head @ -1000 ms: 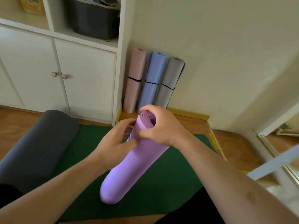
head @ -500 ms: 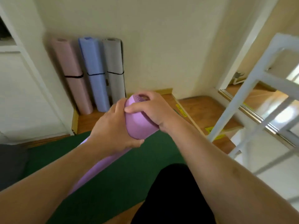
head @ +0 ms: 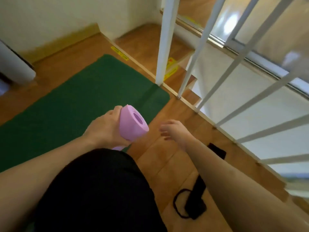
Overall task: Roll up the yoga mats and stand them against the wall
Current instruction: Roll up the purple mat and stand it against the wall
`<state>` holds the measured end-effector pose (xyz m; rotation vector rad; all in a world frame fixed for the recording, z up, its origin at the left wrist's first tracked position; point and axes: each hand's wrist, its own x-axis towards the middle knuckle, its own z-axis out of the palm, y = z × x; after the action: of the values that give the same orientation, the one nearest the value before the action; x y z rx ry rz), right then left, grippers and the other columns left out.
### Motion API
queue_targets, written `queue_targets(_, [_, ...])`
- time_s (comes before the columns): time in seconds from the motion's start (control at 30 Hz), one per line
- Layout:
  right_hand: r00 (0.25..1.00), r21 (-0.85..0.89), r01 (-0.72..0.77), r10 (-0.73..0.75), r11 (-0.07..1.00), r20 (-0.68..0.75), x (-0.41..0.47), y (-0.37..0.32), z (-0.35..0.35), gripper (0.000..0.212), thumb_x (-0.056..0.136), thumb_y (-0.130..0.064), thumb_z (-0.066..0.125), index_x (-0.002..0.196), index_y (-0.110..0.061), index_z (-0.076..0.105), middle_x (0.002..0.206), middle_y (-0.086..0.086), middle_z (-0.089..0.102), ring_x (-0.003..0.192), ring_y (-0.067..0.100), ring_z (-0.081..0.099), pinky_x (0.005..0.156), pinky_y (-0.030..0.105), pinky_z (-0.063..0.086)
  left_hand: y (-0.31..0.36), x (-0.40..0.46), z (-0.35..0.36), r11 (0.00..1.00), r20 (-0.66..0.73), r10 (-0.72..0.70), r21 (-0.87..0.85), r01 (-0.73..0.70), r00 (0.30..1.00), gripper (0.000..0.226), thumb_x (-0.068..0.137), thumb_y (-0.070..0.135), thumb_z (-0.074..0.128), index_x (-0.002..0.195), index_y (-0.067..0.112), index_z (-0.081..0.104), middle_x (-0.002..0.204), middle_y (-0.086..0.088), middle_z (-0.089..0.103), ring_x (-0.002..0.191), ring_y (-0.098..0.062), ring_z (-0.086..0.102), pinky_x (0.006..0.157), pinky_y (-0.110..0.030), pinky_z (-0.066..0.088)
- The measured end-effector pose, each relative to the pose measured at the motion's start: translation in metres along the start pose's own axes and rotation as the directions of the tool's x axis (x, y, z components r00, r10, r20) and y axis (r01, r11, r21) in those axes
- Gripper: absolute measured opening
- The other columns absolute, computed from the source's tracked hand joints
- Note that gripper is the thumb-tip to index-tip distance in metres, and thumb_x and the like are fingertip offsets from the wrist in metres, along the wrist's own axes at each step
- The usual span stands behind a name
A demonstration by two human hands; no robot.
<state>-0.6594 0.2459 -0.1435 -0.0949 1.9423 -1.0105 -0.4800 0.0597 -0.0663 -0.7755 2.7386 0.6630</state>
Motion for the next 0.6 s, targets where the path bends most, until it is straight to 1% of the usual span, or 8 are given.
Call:
queue_targets(0.1, [0.961, -0.037, -0.211, 0.201, 0.977, -0.188, 0.011, 0.097, -0.026, 0.02, 0.101, -0.012, 0.057, 0.119, -0.006, 0.059, 0.113, 0.018, 0.071, 0.089, 0.026, 0.07, 0.073, 0.038, 0.062, 0.013, 0.015, 0.028, 0.999, 0.074, 0.043, 0.01, -0.044, 0.996, 0.105, 0.044, 0.075, 0.084, 0.132, 0.035, 0.04, 0.111, 0.013, 0.059, 0.091, -0.017, 0.063, 0.075, -0.043, 0.059])
queue_targets(0.17, [0.914, -0.148, -0.354, 0.308, 0.923, -0.265, 0.006, 0.147, -0.029, 0.009, 0.101, -0.015, 0.052, 0.105, -0.01, 0.059, 0.097, 0.011, 0.069, 0.077, 0.022, 0.064, 0.061, 0.036, 0.055, 0.018, 0.019, 0.042, 0.998, 0.106, 0.062, 0.024, -0.065, 0.992, 0.101, 0.049, 0.071, 0.086, 0.133, 0.036, 0.04, 0.111, 0.014, 0.059, 0.091, -0.015, 0.062, 0.073, -0.04, 0.055])
queue_targets(0.23, [0.872, -0.264, -0.466, 0.388, 0.844, -0.299, -0.004, 0.181, -0.021, 0.02, 0.101, -0.024, 0.055, 0.084, -0.014, 0.056, 0.076, 0.003, 0.06, 0.063, 0.021, 0.056, 0.055, 0.032, 0.047, 0.02, 0.021, 0.054, 0.996, 0.132, 0.078, 0.041, -0.084, 0.988, 0.098, 0.054, 0.065, 0.086, 0.135, 0.037, 0.039, 0.112, 0.014, 0.059, 0.09, -0.015, 0.061, 0.073, -0.039, 0.054])
queue_targets(0.33, [0.813, -0.351, -0.58, 0.497, 0.735, -0.303, -0.018, 0.208, 0.006, 0.04, 0.096, -0.051, 0.064, 0.081, -0.014, 0.063, 0.074, -0.002, 0.068, 0.062, 0.019, 0.067, 0.054, 0.03, 0.06, 0.021, 0.021, 0.066, 0.993, 0.158, 0.095, 0.053, -0.104, 0.983, 0.095, 0.056, 0.067, 0.084, 0.135, 0.041, 0.039, 0.112, 0.015, 0.059, 0.09, -0.014, 0.062, 0.074, -0.039, 0.055])
queue_targets(0.4, [0.797, -0.371, -0.603, 0.517, 0.706, -0.312, -0.02, 0.224, 0.025, 0.025, 0.096, -0.037, 0.066, 0.083, -0.016, 0.062, 0.075, -0.002, 0.065, 0.061, 0.017, 0.061, 0.056, 0.028, 0.059, 0.019, 0.022, 0.069, 0.992, 0.169, 0.105, 0.053, -0.116, 0.98, 0.095, 0.055, 0.068, 0.083, 0.134, 0.041, 0.039, 0.112, 0.015, 0.06, 0.089, -0.014, 0.062, 0.074, -0.04, 0.056])
queue_targets(0.47, [0.775, -0.307, -0.624, 0.52, 0.719, -0.358, -0.019, 0.236, 0.042, 0.009, 0.095, -0.013, 0.059, 0.087, -0.014, 0.061, 0.076, 0.001, 0.059, 0.057, 0.018, 0.05, 0.049, 0.027, 0.044, 0.016, 0.021, 0.068, 0.992, 0.171, 0.113, 0.039, -0.121, 0.979, 0.096, 0.054, 0.069, 0.083, 0.134, 0.041, 0.039, 0.113, 0.015, 0.06, 0.091, -0.015, 0.063, 0.075, -0.042, 0.057])
queue_targets(0.53, [0.75, -0.195, -0.625, 0.513, 0.756, -0.417, -0.021, 0.242, 0.052, 0.01, 0.094, -0.004, 0.055, 0.1, -0.01, 0.06, 0.085, 0.004, 0.062, 0.062, 0.019, 0.054, 0.047, 0.029, 0.042, 0.014, 0.018, 0.066, 0.993, 0.173, 0.11, 0.025, -0.116, 0.979, 0.098, 0.053, 0.068, 0.084, 0.135, 0.042, 0.038, 0.114, 0.015, 0.06, 0.093, -0.016, 0.064, 0.077, -0.043, 0.058])
queue_targets(0.6, [0.759, -0.099, -0.576, 0.485, 0.812, -0.436, -0.025, 0.237, 0.057, 0.019, 0.093, 0.0, 0.053, 0.109, -0.01, 0.052, 0.097, 0.007, 0.061, 0.075, 0.022, 0.061, 0.05, 0.032, 0.049, 0.012, 0.017, 0.062, 0.994, 0.172, 0.106, 0.014, -0.11, 0.979, 0.101, 0.051, 0.067, 0.085, 0.136, 0.042, 0.037, 0.115, 0.015, 0.059, 0.095, -0.017, 0.064, 0.079, -0.044, 0.058])
